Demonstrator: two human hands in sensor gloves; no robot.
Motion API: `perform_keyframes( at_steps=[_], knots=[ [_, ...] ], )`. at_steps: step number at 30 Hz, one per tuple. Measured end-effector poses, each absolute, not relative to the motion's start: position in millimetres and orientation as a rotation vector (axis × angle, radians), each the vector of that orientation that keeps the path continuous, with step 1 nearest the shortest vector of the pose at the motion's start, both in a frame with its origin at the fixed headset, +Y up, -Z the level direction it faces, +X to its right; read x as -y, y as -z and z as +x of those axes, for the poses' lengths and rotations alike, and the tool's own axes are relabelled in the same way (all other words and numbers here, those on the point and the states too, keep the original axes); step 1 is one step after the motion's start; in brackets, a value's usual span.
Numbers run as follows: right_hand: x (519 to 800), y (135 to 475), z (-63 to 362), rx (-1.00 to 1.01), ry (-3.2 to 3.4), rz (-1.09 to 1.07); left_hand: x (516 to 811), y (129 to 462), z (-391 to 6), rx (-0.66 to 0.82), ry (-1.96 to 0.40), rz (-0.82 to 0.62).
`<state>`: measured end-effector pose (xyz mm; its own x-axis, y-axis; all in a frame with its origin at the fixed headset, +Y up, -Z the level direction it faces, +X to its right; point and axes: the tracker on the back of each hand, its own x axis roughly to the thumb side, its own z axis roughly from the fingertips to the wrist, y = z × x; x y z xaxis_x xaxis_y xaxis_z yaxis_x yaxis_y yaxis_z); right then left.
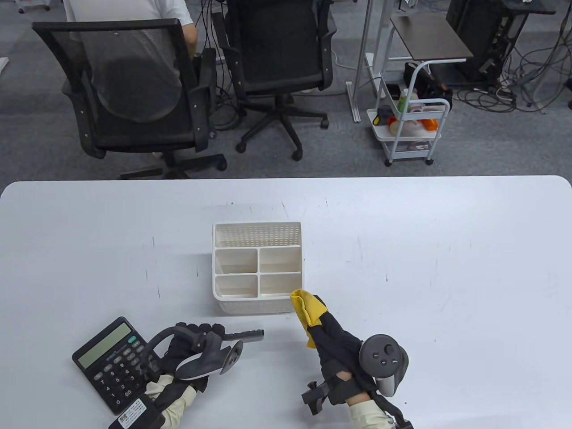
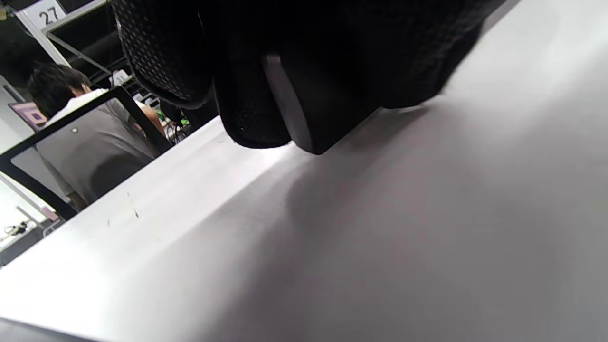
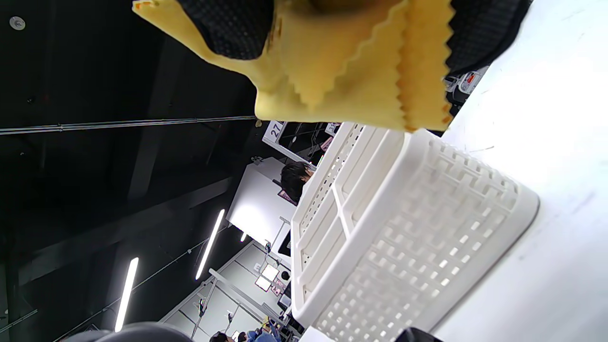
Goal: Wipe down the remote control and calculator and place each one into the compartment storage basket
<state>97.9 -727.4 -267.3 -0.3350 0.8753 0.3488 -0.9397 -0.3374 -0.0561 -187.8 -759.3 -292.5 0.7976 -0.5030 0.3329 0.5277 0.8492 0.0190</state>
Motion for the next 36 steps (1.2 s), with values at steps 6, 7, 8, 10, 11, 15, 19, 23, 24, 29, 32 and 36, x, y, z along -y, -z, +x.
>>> perform_keyframes(
  at_steps=[6, 7, 8, 10, 11, 15, 19, 23, 24, 29, 32, 36],
  knots=[
    [727.4, 266.3, 93.6, 0.289, -1.927, 0.329, 735.0, 280.6, -193.8, 0.335, 0.382, 0.090],
    [727.2, 265.9, 92.8, 0.289, -1.933, 0.334, 731.4, 278.2, -193.5, 0.351, 0.375, 0.123],
    [726.9, 265.2, 91.4, 0.293, -1.944, 0.343, 726.3, 273.7, -193.0, 0.360, 0.364, 0.177],
    [726.5, 263.9, 88.2, 0.296, -1.960, 0.362, 718.5, 266.3, -191.0, 0.389, 0.330, 0.266],
    [726.4, 263.3, 86.9, 0.296, -1.967, 0.369, 716.2, 263.9, -190.2, 0.399, 0.326, 0.295],
    [724.8, 260.0, 77.7, 0.279, -2.007, 0.454, 704.9, 251.4, -183.7, 0.440, 0.327, 0.445],
    [723.8, 256.7, 67.5, 0.237, -2.028, 0.550, 701.5, 244.1, -176.3, 0.461, 0.336, 0.498],
    [722.8, 252.4, 57.4, 0.225, -2.086, 0.649, 699.5, 241.7, -173.9, 0.444, 0.330, 0.515],
    [722.6, 251.4, 55.1, 0.222, -2.102, 0.675, 698.8, 241.3, -174.7, 0.439, 0.327, 0.522],
    [721.0, 247.1, 43.5, 0.256, -2.205, 0.781, 696.6, 239.0, -175.9, 0.451, 0.299, 0.551],
    [720.9, 247.0, 37.8, 0.253, -2.248, 0.802, 694.8, 235.0, -173.7, 0.470, 0.298, 0.590],
    [720.8, 247.7, 38.6, 0.251, -2.282, 0.766, 693.2, 235.8, -176.1, 0.438, 0.294, 0.599]
  ],
)
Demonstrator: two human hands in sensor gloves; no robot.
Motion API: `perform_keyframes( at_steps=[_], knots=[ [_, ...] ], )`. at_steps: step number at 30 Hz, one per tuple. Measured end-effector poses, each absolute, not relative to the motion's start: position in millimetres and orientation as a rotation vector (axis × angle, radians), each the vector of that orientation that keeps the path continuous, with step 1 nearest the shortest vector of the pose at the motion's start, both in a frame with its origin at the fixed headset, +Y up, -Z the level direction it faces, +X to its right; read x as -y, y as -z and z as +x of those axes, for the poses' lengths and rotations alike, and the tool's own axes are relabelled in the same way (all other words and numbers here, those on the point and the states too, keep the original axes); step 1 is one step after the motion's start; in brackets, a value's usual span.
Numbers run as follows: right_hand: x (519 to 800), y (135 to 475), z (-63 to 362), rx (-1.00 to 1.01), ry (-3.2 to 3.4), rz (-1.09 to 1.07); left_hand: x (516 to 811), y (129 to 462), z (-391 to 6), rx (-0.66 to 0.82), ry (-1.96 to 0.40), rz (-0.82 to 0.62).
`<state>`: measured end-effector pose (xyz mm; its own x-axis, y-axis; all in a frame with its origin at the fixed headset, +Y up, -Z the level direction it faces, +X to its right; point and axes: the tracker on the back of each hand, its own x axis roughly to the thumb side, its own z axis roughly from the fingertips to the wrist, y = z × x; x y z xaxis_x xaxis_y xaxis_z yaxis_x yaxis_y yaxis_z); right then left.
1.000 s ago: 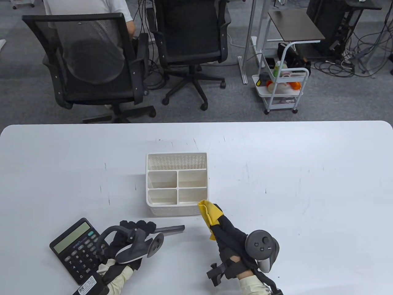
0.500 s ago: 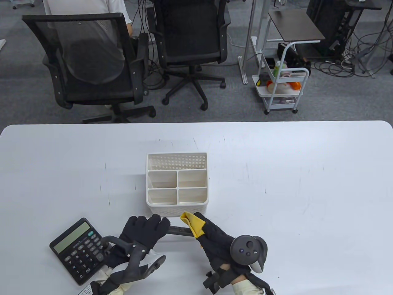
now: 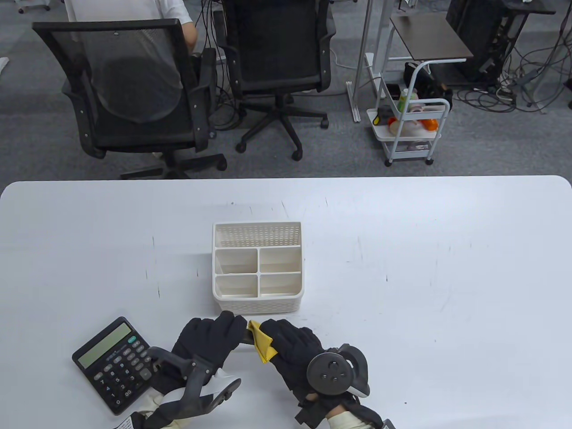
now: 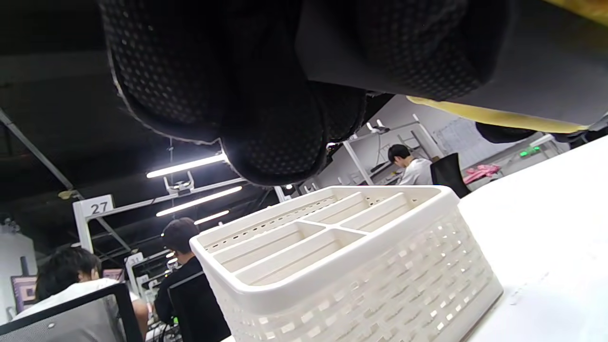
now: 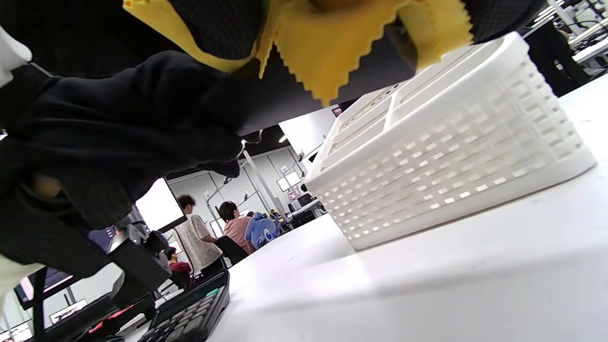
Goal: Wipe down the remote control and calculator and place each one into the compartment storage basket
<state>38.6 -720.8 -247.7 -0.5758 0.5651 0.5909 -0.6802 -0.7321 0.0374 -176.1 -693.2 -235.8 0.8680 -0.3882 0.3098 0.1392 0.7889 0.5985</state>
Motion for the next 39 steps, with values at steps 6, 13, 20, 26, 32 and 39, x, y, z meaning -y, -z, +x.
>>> perform_keyframes(
  at_steps=[6, 13, 20, 26, 32, 39],
  knots=[
    [717.9, 242.6, 36.7, 0.335, -2.338, 0.817, 693.2, 240.3, -182.0, 0.392, 0.246, 0.565],
    [723.0, 250.2, 27.0, 0.242, -2.313, 0.844, 694.2, 235.4, -173.6, 0.459, 0.244, 0.614],
    [719.6, 247.6, 34.3, 0.303, -2.362, 0.789, 695.2, 242.5, -179.5, 0.400, 0.194, 0.551],
    [720.6, 240.1, 26.0, 0.314, -2.332, 0.901, 697.7, 240.2, -183.3, 0.404, 0.190, 0.537],
    [723.7, 245.3, 20.7, 0.187, -2.425, 0.854, 696.2, 232.3, -170.1, 0.466, 0.227, 0.593],
    [724.9, 245.5, 27.5, 0.201, -2.390, 0.764, 697.4, 238.8, -172.7, 0.424, 0.199, 0.524]
  ],
)
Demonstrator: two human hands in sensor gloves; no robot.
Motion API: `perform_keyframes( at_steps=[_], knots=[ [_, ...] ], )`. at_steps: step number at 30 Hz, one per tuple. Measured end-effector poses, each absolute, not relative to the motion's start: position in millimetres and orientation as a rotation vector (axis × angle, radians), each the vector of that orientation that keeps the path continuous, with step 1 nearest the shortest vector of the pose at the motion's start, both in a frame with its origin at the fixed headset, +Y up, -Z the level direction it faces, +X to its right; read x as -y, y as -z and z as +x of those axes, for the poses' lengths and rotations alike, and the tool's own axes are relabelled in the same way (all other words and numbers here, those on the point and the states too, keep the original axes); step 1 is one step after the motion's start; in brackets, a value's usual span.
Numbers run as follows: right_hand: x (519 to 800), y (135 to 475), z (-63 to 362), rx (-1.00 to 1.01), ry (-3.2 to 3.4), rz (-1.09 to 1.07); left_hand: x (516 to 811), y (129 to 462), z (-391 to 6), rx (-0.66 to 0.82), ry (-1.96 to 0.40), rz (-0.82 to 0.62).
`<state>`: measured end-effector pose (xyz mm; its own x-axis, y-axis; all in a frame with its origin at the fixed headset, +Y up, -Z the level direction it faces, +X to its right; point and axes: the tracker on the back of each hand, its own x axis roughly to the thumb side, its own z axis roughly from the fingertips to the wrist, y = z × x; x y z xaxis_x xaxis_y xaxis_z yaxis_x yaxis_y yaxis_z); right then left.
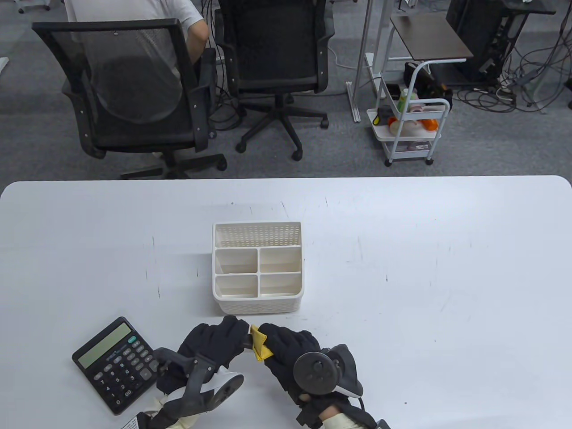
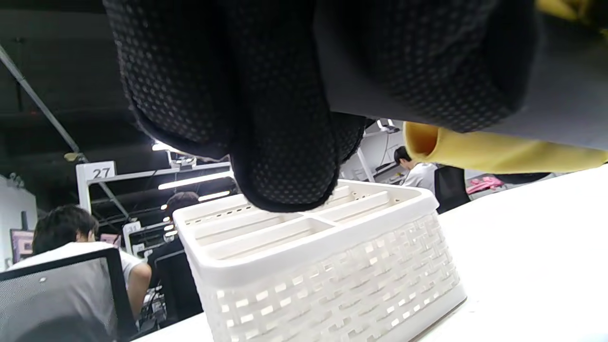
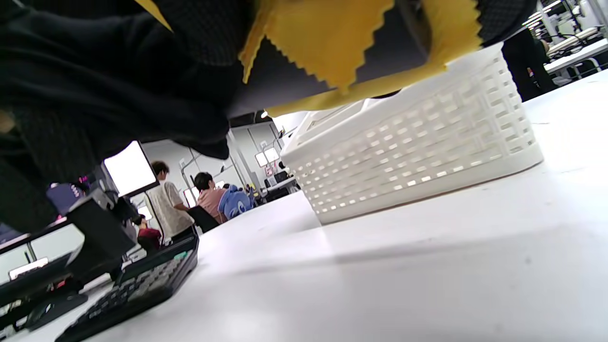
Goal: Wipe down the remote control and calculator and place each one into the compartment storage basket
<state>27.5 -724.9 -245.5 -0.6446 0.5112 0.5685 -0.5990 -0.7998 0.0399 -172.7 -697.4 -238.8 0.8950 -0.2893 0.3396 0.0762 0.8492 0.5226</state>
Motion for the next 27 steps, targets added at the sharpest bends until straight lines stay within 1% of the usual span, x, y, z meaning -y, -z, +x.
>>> perform_keyframes(
  at_steps=[4, 8, 13, 17, 20, 27],
  knots=[
    [724.2, 239.5, 22.0, 0.242, -2.360, 0.846, 700.2, 241.4, -178.8, 0.409, 0.174, 0.495],
    [723.7, 239.9, 16.4, 0.271, -2.336, 0.882, 696.5, 236.6, -177.4, 0.406, 0.192, 0.542],
    [727.7, 246.7, 13.3, 0.205, -2.376, 0.851, 696.0, 235.8, -171.2, 0.421, 0.212, 0.556],
    [728.2, 251.0, 19.2, 0.176, -2.354, 0.805, 696.2, 240.0, -175.4, 0.407, 0.184, 0.543],
    [728.3, 252.6, 25.7, 0.181, -2.376, 0.767, 696.1, 244.6, -183.4, 0.377, 0.172, 0.530],
    [723.5, 247.9, 34.8, 0.265, -2.331, 0.751, 697.1, 253.2, -204.6, 0.297, 0.050, 0.467]
  ],
)
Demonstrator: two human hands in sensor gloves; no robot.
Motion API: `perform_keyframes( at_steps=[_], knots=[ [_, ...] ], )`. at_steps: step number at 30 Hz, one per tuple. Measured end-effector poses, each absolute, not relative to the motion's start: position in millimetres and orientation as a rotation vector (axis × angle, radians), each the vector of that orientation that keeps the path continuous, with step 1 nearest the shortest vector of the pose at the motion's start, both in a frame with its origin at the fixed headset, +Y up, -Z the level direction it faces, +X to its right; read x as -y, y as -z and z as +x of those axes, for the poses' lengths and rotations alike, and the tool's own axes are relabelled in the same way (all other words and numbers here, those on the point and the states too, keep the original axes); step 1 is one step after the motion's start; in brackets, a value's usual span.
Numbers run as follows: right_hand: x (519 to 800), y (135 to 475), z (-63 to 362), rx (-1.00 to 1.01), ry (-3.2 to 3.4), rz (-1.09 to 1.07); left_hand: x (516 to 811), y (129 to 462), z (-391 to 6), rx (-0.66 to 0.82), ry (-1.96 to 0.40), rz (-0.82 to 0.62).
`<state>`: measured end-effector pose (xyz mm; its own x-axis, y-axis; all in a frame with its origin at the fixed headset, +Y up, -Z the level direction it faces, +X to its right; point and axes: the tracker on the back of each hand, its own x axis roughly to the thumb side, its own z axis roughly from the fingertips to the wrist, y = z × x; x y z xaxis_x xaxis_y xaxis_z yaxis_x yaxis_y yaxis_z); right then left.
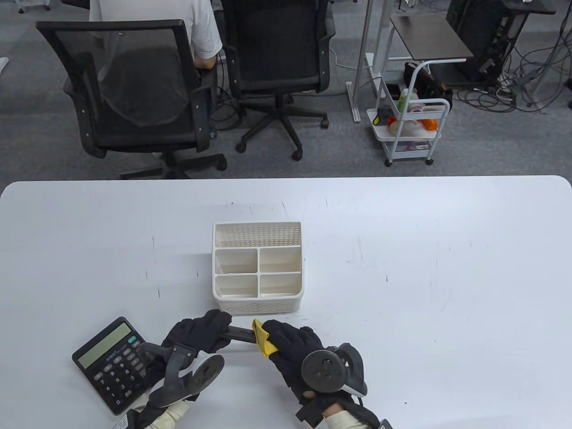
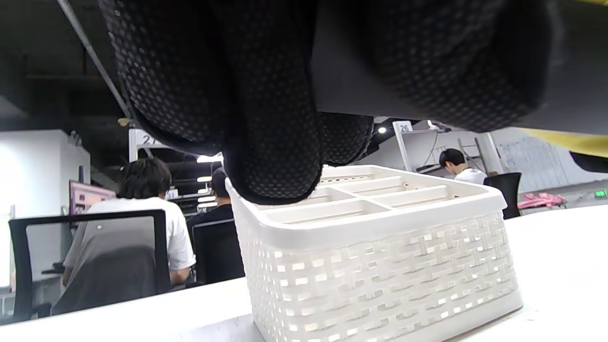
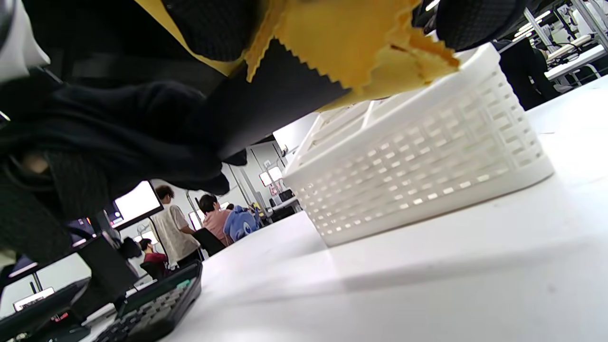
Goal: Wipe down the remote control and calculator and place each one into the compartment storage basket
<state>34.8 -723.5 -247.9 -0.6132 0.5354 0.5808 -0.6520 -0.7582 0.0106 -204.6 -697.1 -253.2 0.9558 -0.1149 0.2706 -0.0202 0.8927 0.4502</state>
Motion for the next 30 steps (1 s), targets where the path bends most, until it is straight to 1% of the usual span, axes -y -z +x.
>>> perform_keyframes(
  at_steps=[3, 6, 10, 14, 26, 29, 30],
  knots=[
    [720.9, 242.1, 32.3, 0.309, -2.330, 0.794, 696.6, 252.0, -205.3, 0.315, 0.041, 0.465],
    [721.3, 240.9, 27.2, 0.290, -2.303, 0.831, 696.9, 251.1, -202.0, 0.326, 0.000, 0.437],
    [723.3, 242.3, 22.7, 0.253, -2.312, 0.854, 697.3, 249.2, -194.3, 0.363, 0.023, 0.444],
    [723.7, 245.8, 25.8, 0.235, -2.316, 0.819, 696.4, 250.0, -193.0, 0.355, 0.019, 0.446],
    [720.8, 247.8, 41.1, 0.318, -2.312, 0.713, 696.3, 255.4, -210.2, 0.291, -0.038, 0.422],
    [720.1, 246.5, 42.8, 0.357, -2.331, 0.700, 695.6, 254.9, -209.7, 0.322, -0.107, 0.369],
    [720.3, 246.3, 43.6, 0.374, -2.339, 0.699, 695.4, 255.5, -209.0, 0.363, -0.185, 0.334]
  ],
)
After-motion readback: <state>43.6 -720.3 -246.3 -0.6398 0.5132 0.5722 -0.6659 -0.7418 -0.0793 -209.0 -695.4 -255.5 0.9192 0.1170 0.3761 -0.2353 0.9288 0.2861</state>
